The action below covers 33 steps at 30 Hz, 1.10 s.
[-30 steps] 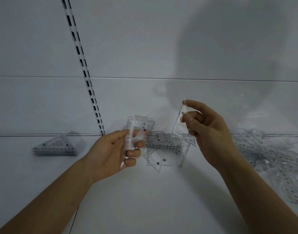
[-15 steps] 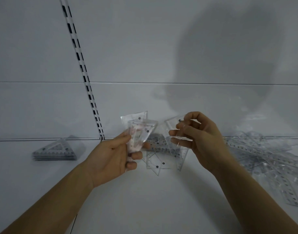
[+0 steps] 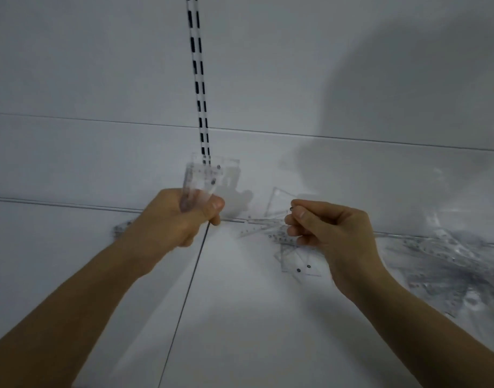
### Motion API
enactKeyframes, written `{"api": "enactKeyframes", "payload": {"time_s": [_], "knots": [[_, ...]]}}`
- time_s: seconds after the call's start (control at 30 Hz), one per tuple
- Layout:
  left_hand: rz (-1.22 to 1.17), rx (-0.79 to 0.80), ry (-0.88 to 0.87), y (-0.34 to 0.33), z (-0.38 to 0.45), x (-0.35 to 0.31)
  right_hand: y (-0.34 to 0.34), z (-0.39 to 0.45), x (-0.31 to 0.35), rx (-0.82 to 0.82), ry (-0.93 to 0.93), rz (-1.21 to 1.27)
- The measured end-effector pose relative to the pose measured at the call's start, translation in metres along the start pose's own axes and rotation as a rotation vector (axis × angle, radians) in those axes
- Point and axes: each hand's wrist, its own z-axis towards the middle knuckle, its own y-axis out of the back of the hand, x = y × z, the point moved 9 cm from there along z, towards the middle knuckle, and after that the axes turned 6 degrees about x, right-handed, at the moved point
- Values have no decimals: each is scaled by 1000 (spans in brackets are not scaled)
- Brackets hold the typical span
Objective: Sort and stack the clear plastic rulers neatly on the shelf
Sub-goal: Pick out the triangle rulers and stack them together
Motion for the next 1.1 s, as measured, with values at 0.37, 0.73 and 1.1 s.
{"api": "enactKeyframes", "payload": {"time_s": [0.37,0.73,1.1], "knots": [[160,-130,61,107,-24,29,-134,5,9,167,450,-646],[662,-107,-197,159,-14,52,-207,11,-19,91,647,-945],[666,-85,-419,165,-14,74,-223,16,-47,131,626,-1071]]}}
